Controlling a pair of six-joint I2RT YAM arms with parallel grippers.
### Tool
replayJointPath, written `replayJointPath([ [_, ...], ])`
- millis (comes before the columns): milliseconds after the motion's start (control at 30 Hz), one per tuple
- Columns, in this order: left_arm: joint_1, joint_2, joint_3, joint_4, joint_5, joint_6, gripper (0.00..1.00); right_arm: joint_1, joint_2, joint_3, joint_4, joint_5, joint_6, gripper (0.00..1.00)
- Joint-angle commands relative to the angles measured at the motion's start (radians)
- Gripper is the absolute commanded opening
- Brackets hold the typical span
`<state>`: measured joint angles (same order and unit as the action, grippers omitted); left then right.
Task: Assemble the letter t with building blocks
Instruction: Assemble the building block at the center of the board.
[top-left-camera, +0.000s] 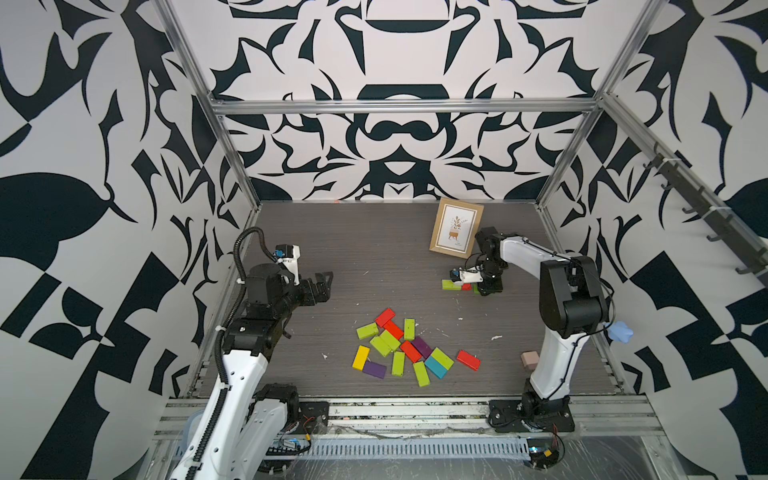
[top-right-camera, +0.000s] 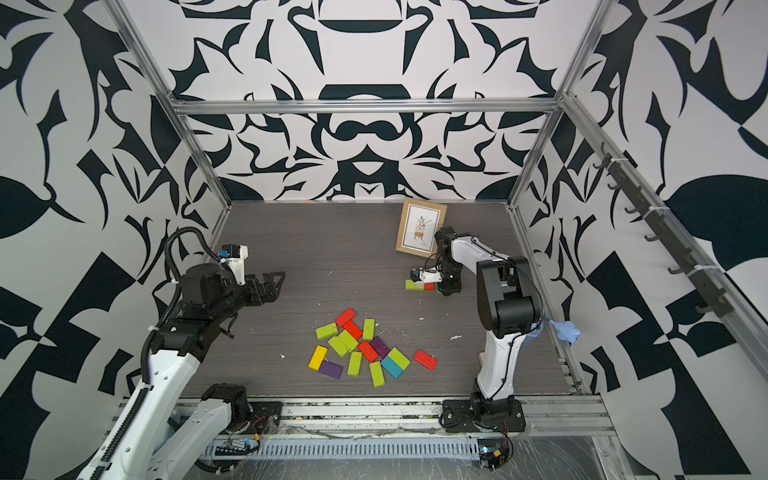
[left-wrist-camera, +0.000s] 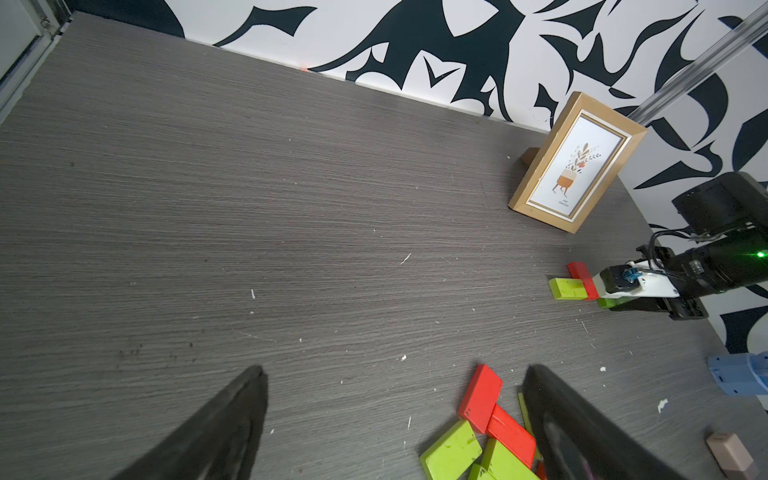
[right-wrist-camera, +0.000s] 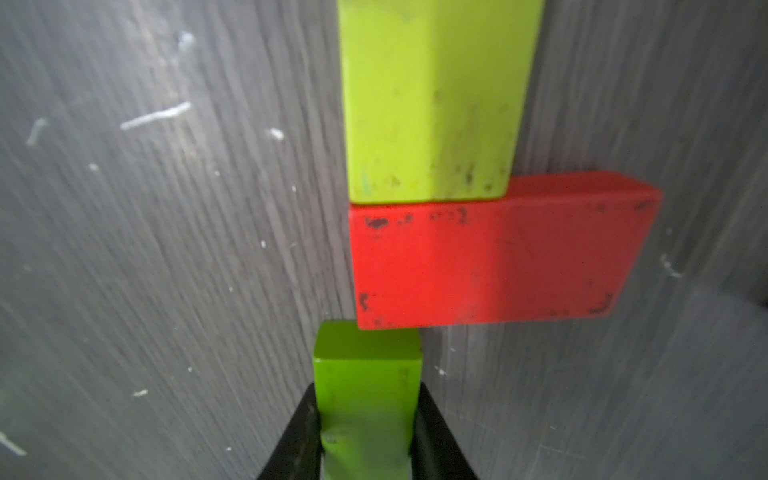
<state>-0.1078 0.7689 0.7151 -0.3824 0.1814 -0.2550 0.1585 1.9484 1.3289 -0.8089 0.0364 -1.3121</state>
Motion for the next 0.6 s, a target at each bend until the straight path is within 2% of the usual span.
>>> replayJointPath([
  [0, -0.003, 0.001, -0.013, 0.014, 0.018, 0.000, 1.00, -0.001, 0.024, 0.030, -0.031, -0.008, 0.008, 0.00],
  [567, -0.002, -0.011, -0.022, 0.016, 0.026, 0.003, 1.00, 0.001, 0.068, 0.089, -0.044, -0.046, 0.011, 0.03],
])
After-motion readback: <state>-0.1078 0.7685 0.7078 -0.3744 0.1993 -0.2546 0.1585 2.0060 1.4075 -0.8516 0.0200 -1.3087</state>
